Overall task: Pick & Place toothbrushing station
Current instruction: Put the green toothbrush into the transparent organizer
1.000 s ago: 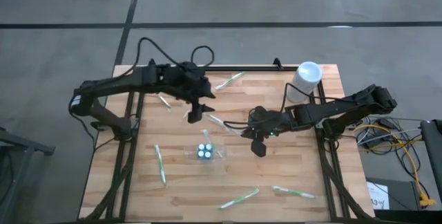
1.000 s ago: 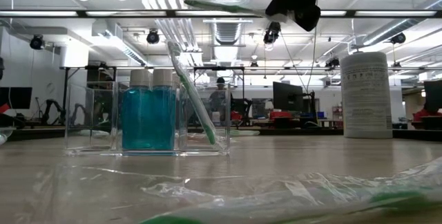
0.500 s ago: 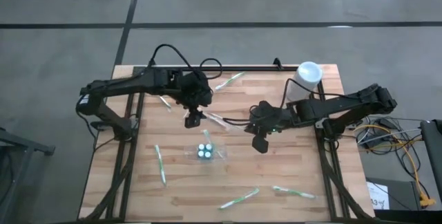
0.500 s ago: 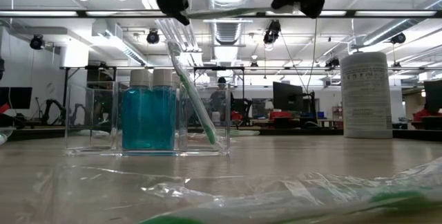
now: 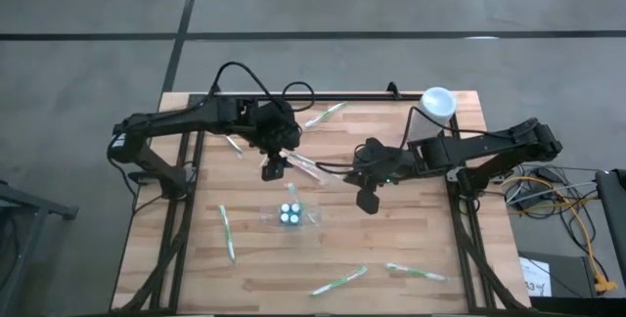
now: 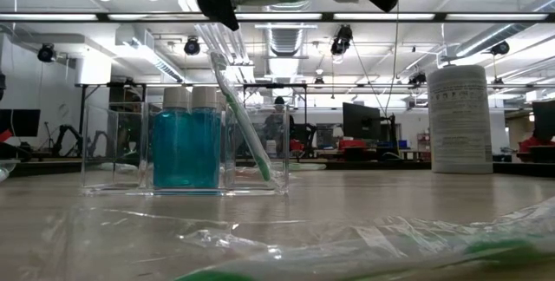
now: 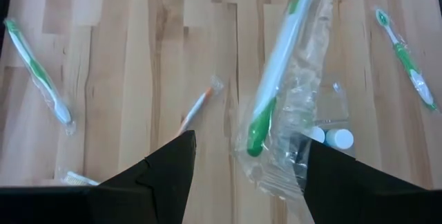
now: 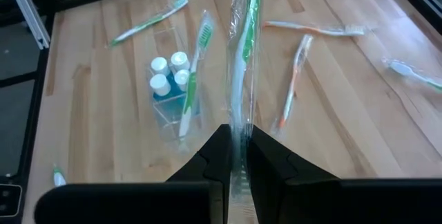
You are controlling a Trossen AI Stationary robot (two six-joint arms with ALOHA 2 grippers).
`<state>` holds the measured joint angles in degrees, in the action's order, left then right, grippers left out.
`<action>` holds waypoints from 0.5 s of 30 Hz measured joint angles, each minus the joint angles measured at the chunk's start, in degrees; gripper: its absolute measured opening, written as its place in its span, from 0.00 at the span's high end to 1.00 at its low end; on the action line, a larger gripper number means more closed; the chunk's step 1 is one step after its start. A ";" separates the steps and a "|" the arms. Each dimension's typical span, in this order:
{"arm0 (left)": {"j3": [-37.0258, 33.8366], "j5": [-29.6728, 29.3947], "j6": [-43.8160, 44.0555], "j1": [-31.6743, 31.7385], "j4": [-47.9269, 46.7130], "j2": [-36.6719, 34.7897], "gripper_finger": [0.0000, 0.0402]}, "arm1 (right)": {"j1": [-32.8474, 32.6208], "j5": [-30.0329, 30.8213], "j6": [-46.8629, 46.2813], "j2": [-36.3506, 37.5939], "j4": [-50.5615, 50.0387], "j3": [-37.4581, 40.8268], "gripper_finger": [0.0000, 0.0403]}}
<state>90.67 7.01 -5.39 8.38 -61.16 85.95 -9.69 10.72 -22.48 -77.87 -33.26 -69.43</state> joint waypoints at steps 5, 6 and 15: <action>0.00 0.00 0.00 0.00 0.51 0.00 0.40 | 0.00 -0.03 0.01 -0.14 0.31 0.00 0.93; 0.00 0.00 0.00 0.00 0.80 0.00 0.40 | 0.00 -0.03 0.00 -0.15 0.53 0.00 0.93; -0.07 0.00 0.74 0.00 3.78 0.00 0.40 | 0.00 -0.03 0.02 -0.15 0.57 0.02 0.93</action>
<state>90.61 7.01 -4.64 8.38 -57.38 85.95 -9.69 10.70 -22.46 -78.02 -32.69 -69.41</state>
